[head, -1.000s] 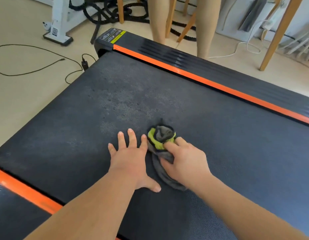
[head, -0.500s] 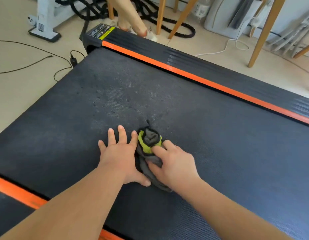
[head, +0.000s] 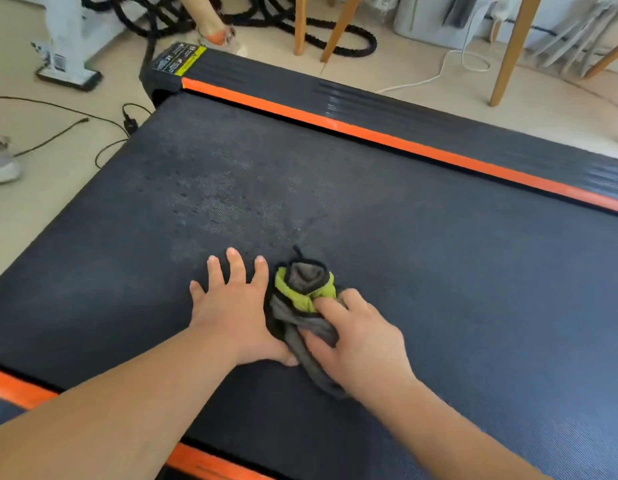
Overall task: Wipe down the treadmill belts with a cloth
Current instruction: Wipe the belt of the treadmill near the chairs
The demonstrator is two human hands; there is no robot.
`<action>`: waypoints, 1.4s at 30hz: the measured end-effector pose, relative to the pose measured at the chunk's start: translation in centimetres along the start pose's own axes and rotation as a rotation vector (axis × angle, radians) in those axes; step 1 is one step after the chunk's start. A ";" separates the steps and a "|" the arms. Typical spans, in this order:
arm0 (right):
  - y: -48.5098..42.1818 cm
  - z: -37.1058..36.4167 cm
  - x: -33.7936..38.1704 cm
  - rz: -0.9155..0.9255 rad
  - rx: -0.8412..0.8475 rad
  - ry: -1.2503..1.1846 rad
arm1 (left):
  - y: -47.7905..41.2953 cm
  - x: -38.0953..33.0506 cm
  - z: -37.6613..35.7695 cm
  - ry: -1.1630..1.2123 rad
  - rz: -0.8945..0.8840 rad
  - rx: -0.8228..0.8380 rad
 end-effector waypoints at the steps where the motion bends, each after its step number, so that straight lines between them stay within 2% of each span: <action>1: -0.1 0.9 -2.0 -0.046 0.003 0.049 | 0.1 0.0 -0.1 0.007 -0.001 0.007; 3: -0.5 2.7 -7.0 -0.261 0.010 0.169 | 0.7 -0.1 0.0 0.023 -0.024 -0.007; 5: -0.3 4.2 -10.3 -0.471 -0.042 0.168 | 1.2 -0.4 0.4 0.052 -0.069 -0.048; 7: 0.9 4.0 -9.5 -0.573 -0.079 0.154 | 1.9 -0.7 0.8 0.075 -0.116 -0.053; 9: 2.3 2.6 -6.2 -0.600 -0.057 0.130 | 2.7 -0.6 0.6 0.058 -0.137 -0.011; 11: 3.6 0.8 -1.3 -0.484 -0.059 0.110 | 3.8 0.2 -0.1 -0.024 -0.150 0.040; 14: 6.0 -1.3 5.0 -0.182 0.007 0.027 | 5.7 1.5 -0.9 -0.161 -0.162 0.055; 17: 7.2 -1.2 5.8 0.070 0.087 0.051 | 7.4 2.5 -1.3 -0.134 -0.124 0.083; 18: 7.2 -0.9 4.7 0.090 0.125 0.102 | 8.1 2.8 -2.0 -0.110 -0.103 0.102; 19: 6.8 -0.1 2.9 0.044 0.121 0.169 | 8.4 3.0 -2.7 -0.105 -0.082 0.108; 20: 6.3 1.0 0.5 -0.077 0.092 0.222 | 8.6 3.2 -3.2 -0.123 -0.066 0.109; 23: 7.2 3.6 -5.8 -0.601 -0.028 0.115 | 8.7 4.2 -4.4 -0.193 -0.022 0.133; 24: 8.1 3.7 -6.1 -0.710 -0.093 0.069 | 8.6 4.4 -4.6 -0.197 -0.021 0.139; 26: 8.9 2.9 -4.2 -0.816 -0.155 0.073 | 8.3 4.5 -5.1 -0.162 -0.047 0.146; 28: 8.6 1.2 0.0 -0.755 -0.171 0.060 | 8.0 4.8 -5.4 -0.118 -0.070 0.137; 30: 7.9 -0.9 5.5 -0.496 -0.160 0.032 | 7.9 5.0 -5.6 -0.094 -0.073 0.127; 32: 8.0 -2.7 9.3 -0.199 -0.066 0.005 | 7.8 5.0 -5.6 -0.092 -0.081 0.124; 33: 7.8 -3.1 9.6 -0.104 0.007 -0.007 | 7.8 5.0 -5.6 -0.091 -0.087 0.124; 35: 6.6 -2.4 7.0 -0.048 0.105 0.020 | 7.8 5.1 -5.6 -0.089 -0.092 0.144; 37: 5.5 -0.8 1.8 -0.159 0.098 0.134 | 7.8 5.3 -5.6 -0.094 -0.095 0.177; 39: 5.3 1.9 -3.4 -0.454 -0.001 0.132 | 7.8 5.3 -5.6 -0.097 -0.101 0.175; 40: 5.7 2.7 -4.6 -0.576 -0.069 0.090 | 7.7 5.3 -5.6 -0.099 -0.104 0.161; 42: 6.4 2.3 -3.5 -0.692 -0.132 0.080 | 7.7 5.3 -5.6 -0.100 -0.101 0.141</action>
Point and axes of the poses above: each hand's wrist, its own y-axis away from the middle knuckle, its own z-axis out of the back of the hand, x = y × z, the point moved 8 cm from there along -y, towards the middle knuckle, and after that the axes turned 3 degrees about -y, right-handed, at the moved point
